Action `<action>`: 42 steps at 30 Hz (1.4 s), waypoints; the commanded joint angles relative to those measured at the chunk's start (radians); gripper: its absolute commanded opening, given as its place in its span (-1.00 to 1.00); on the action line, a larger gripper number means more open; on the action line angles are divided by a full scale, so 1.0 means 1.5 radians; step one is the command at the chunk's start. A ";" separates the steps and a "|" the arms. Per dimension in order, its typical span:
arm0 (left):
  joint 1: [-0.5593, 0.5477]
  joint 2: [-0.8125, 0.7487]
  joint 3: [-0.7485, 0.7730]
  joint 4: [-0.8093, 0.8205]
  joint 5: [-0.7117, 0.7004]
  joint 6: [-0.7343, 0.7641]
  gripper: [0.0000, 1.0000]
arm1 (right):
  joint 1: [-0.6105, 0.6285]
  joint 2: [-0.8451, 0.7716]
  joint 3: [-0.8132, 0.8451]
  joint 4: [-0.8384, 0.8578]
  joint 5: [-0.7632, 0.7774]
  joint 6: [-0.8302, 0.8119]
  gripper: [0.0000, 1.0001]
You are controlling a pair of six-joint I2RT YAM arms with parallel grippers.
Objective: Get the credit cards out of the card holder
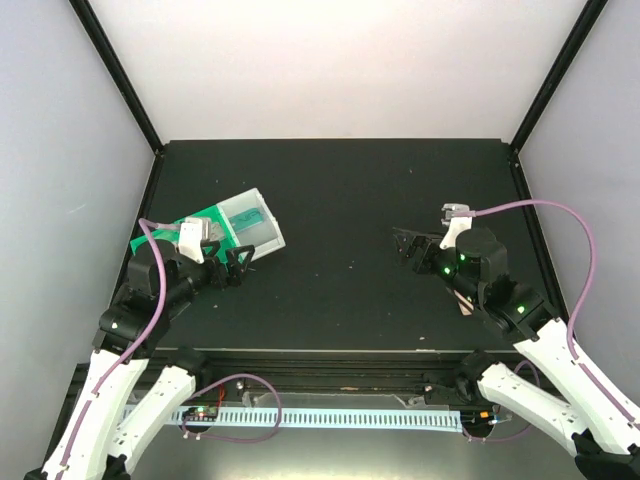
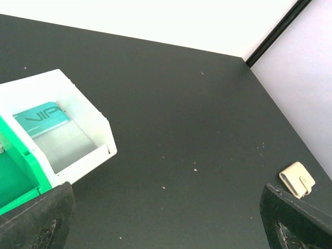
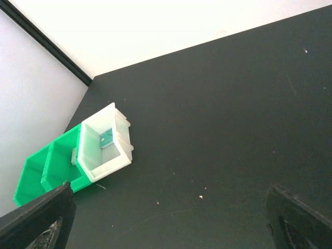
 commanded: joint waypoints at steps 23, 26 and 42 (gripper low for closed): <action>0.103 0.353 0.084 -0.065 -0.222 -0.134 0.60 | 0.004 -0.007 0.022 0.024 -0.092 -0.060 1.00; 0.137 0.371 0.054 -0.022 -0.263 -0.159 0.50 | 0.004 -0.023 0.018 0.023 -0.096 -0.064 1.00; 0.280 0.507 0.038 0.034 -0.299 -0.180 0.22 | 0.003 -0.069 -0.010 0.030 -0.098 -0.081 1.00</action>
